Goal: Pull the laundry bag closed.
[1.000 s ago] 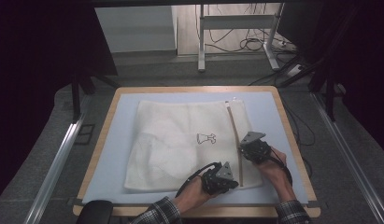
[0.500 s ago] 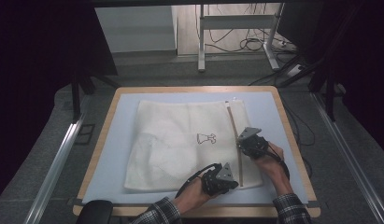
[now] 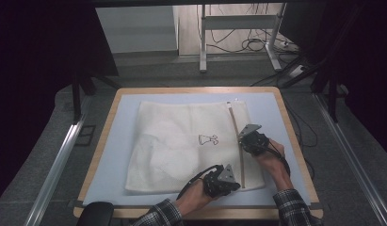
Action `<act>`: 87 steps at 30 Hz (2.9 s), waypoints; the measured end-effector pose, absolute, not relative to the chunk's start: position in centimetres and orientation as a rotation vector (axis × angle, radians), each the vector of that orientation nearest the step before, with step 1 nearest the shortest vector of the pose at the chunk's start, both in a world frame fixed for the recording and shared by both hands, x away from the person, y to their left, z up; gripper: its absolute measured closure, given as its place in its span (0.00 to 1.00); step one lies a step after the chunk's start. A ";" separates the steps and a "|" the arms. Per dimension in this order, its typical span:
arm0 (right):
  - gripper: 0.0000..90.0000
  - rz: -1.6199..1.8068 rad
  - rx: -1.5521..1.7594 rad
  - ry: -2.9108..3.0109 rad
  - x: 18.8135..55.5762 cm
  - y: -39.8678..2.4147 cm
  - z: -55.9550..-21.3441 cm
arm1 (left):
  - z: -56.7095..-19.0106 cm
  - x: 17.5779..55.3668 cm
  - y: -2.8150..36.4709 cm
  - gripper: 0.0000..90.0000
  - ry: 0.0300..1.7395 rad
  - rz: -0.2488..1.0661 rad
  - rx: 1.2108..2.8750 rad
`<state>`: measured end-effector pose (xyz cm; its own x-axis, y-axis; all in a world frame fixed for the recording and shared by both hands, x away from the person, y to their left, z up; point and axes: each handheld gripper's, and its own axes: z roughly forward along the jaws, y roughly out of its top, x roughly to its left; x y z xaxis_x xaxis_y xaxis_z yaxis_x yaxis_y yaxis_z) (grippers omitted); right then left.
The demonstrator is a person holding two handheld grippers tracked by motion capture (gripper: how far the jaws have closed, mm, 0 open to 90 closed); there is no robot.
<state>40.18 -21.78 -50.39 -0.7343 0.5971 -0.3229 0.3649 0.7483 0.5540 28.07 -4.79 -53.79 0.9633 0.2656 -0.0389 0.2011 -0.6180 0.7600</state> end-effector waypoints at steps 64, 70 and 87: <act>0.91 0.566 0.765 2.385 49.2 -20.0 -50.5 | -53.8 28.0 -4.8 1.00 0.325 0.103 2.258; 0.91 0.569 0.766 2.380 49.9 -19.9 -50.6 | -53.8 28.0 -4.8 1.00 0.325 0.104 2.258; 0.91 0.546 0.758 2.363 51.9 -19.4 -50.6 | -53.8 28.0 -4.8 1.00 0.325 0.105 2.256</act>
